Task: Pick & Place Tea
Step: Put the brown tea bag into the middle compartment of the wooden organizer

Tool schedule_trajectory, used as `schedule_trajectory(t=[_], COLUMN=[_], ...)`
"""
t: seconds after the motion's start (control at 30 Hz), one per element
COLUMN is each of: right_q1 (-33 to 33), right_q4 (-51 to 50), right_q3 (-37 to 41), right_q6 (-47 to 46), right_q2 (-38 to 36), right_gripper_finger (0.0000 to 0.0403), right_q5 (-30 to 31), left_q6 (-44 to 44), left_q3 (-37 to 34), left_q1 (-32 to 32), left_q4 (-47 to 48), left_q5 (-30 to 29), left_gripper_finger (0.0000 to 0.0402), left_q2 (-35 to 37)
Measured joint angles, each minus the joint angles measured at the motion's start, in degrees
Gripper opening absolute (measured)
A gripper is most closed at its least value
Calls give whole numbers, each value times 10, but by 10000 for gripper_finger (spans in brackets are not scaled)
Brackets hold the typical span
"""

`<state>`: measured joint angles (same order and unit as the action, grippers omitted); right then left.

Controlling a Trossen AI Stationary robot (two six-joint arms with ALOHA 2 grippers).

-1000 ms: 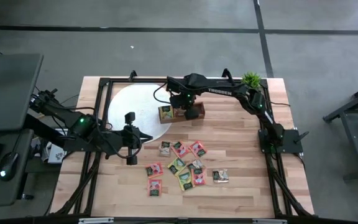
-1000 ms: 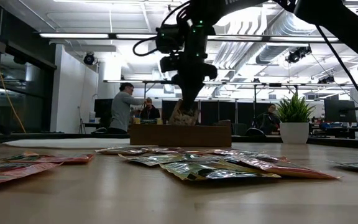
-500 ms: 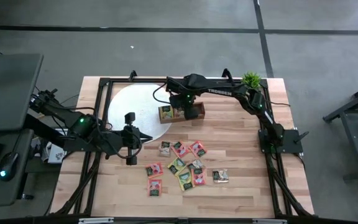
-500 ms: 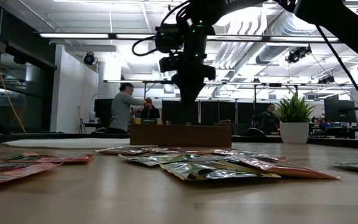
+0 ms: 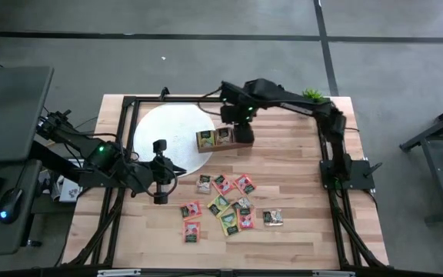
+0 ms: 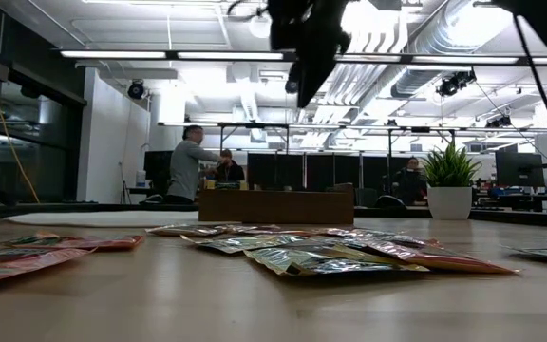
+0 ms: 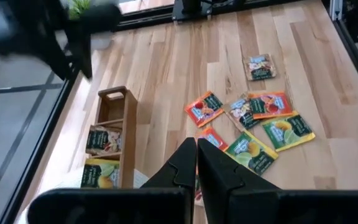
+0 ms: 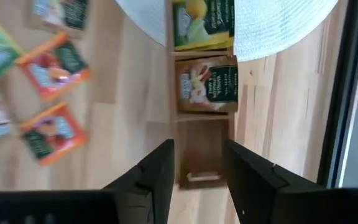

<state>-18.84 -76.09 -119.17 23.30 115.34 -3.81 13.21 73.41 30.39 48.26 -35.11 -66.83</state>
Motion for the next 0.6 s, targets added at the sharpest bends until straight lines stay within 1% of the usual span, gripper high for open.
schedule_trajectory(t=[0.17,0.27,0.37,0.5,0.6], right_q1=[-21,-37,-45,-45,-29], right_q4=[-37,-49,-58,-77,-98], right_q3=[0,0,0,0,0], right_q6=[-12,-36,-61,-103,-143], right_q2=[-78,-134,-186,-242,-269], right_gripper_finger=[120,113,104,88,74], right_q5=[-21,-33,-29,-8,20], left_q6=[-12,-14,-18,-67,-104], left_q3=[0,0,0,0,0], left_q1=[0,0,0,-1,-18], left_q4=[4,2,-6,-68,-121], left_q5=[12,16,20,48,81], left_gripper_finger=[12,12,12,12,12], left_q2=[-11,-22,-39,-68,-93])
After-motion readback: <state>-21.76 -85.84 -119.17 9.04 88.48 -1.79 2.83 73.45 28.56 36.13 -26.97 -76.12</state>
